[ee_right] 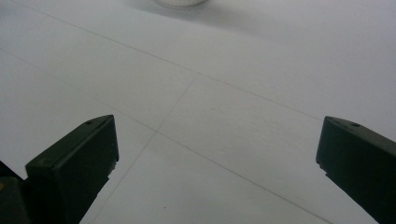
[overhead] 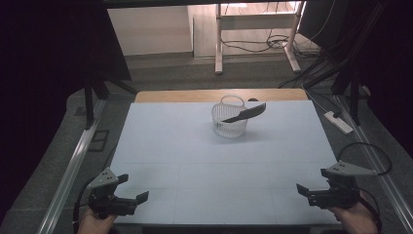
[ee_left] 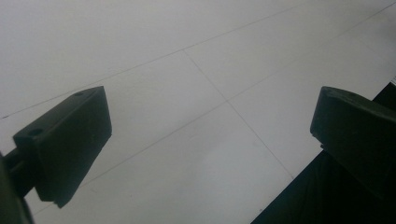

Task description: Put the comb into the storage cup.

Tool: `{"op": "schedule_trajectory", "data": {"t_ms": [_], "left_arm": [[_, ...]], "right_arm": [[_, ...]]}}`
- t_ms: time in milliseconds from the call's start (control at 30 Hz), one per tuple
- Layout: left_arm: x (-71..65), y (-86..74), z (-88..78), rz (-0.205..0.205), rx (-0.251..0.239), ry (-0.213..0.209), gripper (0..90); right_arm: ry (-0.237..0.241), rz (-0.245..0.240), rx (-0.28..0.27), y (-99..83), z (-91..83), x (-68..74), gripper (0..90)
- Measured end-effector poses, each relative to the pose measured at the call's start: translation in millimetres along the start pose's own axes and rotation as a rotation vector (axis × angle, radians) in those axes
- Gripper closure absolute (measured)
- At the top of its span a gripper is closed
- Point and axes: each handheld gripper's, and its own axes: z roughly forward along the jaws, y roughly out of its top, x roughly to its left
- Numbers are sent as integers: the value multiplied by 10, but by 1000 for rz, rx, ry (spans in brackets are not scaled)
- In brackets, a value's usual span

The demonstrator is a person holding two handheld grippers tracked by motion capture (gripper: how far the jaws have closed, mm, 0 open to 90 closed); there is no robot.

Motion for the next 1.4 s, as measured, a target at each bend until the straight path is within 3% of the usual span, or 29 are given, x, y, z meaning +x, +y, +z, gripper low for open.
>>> {"op": "schedule_trajectory", "data": {"t_ms": [600, 1400], "left_arm": [[-27, -19, -48, 12, -16, 22, 0], [-54, -4, -27, 29, 4, 42, 0]], "right_arm": [[-45, 14, 19, -154, -131, 13, 0], [-88, 17, 71, -256, -198, -2, 0]]}}
